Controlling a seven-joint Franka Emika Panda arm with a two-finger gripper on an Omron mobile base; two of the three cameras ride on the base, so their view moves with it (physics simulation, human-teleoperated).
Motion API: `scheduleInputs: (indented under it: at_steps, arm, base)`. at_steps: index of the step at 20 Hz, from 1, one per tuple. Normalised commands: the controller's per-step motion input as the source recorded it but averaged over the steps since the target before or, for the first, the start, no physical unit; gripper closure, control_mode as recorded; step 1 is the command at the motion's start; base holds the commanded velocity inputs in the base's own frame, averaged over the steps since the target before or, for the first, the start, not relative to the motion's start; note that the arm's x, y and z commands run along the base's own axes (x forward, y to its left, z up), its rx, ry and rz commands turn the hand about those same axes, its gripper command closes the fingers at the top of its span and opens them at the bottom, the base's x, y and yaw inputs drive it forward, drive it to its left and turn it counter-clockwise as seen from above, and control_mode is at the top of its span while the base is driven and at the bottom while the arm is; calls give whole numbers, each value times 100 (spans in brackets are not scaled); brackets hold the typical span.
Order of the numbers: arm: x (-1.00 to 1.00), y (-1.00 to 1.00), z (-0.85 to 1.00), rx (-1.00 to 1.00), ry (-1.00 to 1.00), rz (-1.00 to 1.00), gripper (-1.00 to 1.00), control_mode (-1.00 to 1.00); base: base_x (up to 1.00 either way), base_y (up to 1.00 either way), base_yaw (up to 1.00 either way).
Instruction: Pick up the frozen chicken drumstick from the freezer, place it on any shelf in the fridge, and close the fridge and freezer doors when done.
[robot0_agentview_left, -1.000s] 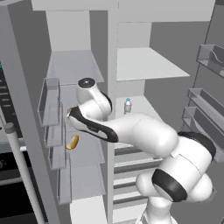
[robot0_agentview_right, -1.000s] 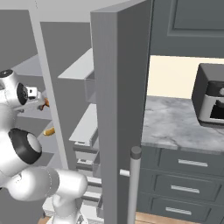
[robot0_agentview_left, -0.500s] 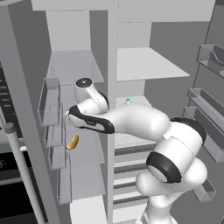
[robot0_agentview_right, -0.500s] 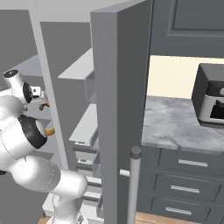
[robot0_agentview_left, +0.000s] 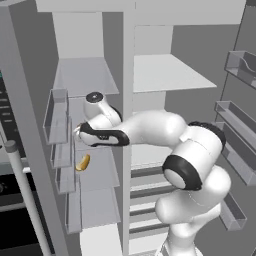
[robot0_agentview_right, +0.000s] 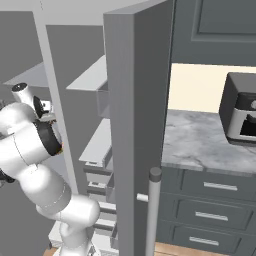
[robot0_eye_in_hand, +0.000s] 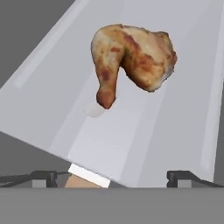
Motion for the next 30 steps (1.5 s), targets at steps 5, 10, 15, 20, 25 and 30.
scheduleInputs:
  at_steps: [5, 10, 15, 20, 25, 30]
  arm:
    - [40, 20, -18, 0, 0, -4, -100, -100]
    - [25, 22, -7, 0, 0, -6, -100, -100]
    - [35, 8, -12, 0, 0, -4, -100, -100]
    - [41, 5, -21, 0, 1, -2, -100, -100]
    - [45, 22, -15, 0, 1, -4, -100, -100]
    - [23, 24, -20, 0, 2, -7, 100, -100]
  base:
    - [0, 0, 0]
    - [0, 0, 0]
    - [0, 0, 0]
    - [0, 0, 0]
    - [0, 0, 0]
    - [0, 0, 0]
